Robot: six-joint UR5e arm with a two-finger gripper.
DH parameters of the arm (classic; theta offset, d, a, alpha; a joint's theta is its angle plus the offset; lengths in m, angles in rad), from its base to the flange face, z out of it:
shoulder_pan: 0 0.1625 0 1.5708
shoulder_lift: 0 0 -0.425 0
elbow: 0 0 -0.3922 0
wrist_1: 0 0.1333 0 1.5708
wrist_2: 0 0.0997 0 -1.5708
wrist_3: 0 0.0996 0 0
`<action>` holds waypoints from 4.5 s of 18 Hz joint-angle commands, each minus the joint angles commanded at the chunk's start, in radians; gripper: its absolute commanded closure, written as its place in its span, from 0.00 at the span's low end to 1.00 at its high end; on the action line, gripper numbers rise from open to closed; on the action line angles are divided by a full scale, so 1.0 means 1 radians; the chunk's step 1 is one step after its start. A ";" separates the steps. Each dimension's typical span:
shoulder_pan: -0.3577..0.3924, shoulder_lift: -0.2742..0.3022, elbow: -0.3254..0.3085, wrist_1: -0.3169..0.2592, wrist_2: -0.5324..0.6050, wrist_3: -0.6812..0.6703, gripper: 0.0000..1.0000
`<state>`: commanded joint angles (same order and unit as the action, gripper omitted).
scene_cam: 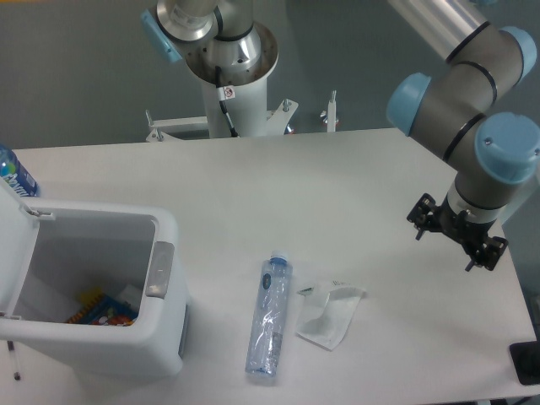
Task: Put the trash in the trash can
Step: 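Move the gripper over the crumpled clear plastic bag and lower it, then close the gripper on the plastic bag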
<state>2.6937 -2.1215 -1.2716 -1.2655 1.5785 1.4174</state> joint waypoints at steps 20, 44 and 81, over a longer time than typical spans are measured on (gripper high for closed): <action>-0.141 0.011 -0.090 0.138 -0.009 -0.366 0.00; -0.290 -0.004 -0.279 0.351 -0.002 -0.448 0.26; -0.256 0.060 -0.167 0.379 -0.195 -0.675 1.00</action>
<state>2.4375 -2.0618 -1.4389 -0.8866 1.3837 0.7425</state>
